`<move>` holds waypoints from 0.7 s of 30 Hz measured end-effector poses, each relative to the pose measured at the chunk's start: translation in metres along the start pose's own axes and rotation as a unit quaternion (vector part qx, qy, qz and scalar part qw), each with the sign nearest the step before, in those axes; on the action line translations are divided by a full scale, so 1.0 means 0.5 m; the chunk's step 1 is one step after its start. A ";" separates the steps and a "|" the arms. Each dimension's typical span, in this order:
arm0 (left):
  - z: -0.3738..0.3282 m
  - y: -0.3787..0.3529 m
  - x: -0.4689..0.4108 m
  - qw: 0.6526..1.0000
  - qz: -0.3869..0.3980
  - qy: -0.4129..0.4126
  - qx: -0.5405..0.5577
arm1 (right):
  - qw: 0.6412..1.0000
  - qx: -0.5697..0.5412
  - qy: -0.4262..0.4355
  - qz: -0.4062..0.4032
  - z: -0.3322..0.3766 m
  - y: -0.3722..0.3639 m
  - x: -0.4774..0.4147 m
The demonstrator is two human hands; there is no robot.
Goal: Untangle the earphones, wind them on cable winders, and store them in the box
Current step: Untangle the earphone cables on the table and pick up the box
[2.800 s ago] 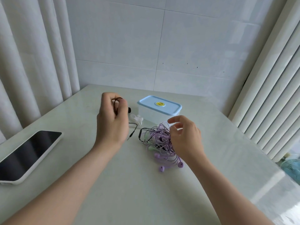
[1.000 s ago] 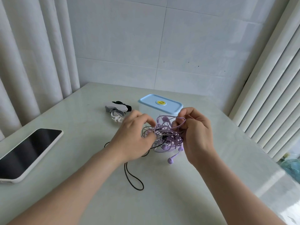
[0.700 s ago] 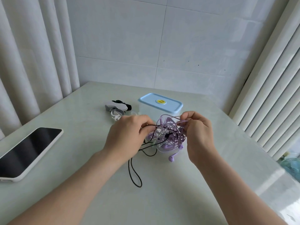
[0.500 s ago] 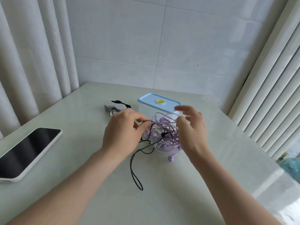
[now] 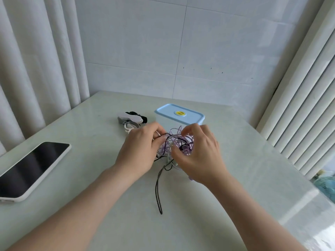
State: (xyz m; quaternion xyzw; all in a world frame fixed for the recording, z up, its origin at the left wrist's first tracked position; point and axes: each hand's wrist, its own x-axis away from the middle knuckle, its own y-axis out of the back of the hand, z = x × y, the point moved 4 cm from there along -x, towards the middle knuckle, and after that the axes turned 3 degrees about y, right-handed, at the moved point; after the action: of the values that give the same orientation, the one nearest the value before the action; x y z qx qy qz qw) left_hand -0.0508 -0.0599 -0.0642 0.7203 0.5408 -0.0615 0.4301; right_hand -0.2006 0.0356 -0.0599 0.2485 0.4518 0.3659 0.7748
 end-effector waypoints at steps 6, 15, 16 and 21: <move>0.011 -0.002 0.005 0.997 -0.008 -0.004 -0.080 | 0.997 -0.022 -0.043 0.063 -0.007 -0.009 0.000; 0.017 -0.012 0.007 0.996 -0.003 0.021 -0.089 | 0.994 -0.086 -0.059 0.043 -0.008 -0.009 -0.002; 0.018 -0.009 0.005 0.996 -0.009 0.035 -0.077 | 0.993 -0.091 -0.057 0.043 -0.008 -0.009 -0.003; 0.015 0.016 -0.010 0.996 -0.047 0.075 0.021 | 0.993 -0.096 -0.050 0.035 -0.015 -0.012 -0.010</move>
State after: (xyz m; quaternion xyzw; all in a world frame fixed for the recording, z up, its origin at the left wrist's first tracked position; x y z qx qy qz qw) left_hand -0.0433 -0.0694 -0.0617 0.7054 0.6035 -0.0383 0.3697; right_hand -0.2066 0.0284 -0.0651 0.2066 0.3660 0.4212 0.8037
